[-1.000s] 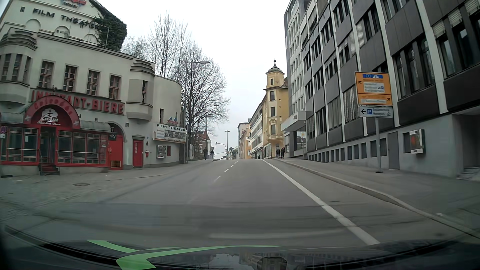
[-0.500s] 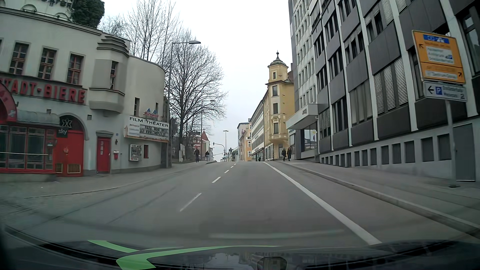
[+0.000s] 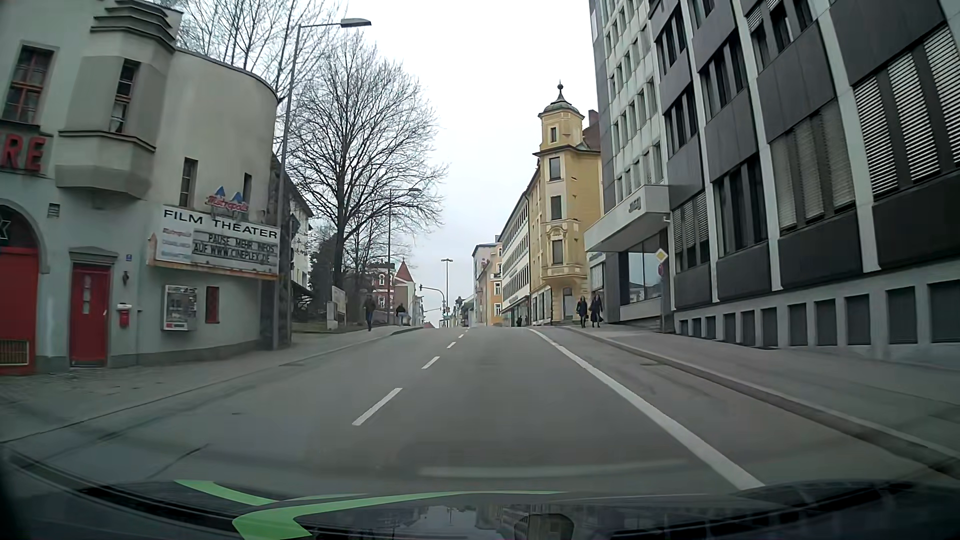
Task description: Follow the waypoints while adhering to traffic rules and regulations
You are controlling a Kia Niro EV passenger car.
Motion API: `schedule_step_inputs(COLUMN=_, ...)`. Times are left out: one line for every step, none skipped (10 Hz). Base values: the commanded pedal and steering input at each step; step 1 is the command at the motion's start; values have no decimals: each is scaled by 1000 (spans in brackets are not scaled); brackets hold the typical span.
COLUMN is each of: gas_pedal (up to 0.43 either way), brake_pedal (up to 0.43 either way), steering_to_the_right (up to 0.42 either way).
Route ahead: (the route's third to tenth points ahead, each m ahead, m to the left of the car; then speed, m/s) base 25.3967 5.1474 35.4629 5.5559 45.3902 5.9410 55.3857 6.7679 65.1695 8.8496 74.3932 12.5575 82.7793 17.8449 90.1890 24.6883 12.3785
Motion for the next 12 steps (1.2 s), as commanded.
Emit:
schedule_step_inputs(gas_pedal=130, brake_pedal=0, steering_to_the_right=4)
schedule_step_inputs(gas_pedal=110, brake_pedal=0, steering_to_the_right=4)
schedule_step_inputs(gas_pedal=110, brake_pedal=0, steering_to_the_right=4)
schedule_step_inputs(gas_pedal=110, brake_pedal=0, steering_to_the_right=5)
schedule_step_inputs(gas_pedal=98, brake_pedal=0, steering_to_the_right=4)
schedule_step_inputs(gas_pedal=98, brake_pedal=0, steering_to_the_right=5)
schedule_step_inputs(gas_pedal=98, brake_pedal=0, steering_to_the_right=4)
schedule_step_inputs(gas_pedal=98, brake_pedal=0, steering_to_the_right=4)
schedule_step_inputs(gas_pedal=98, brake_pedal=0, steering_to_the_right=4)
schedule_step_inputs(gas_pedal=98, brake_pedal=0, steering_to_the_right=3)
schedule_step_inputs(gas_pedal=98, brake_pedal=0, steering_to_the_right=3)
schedule_step_inputs(gas_pedal=98, brake_pedal=0, steering_to_the_right=1)
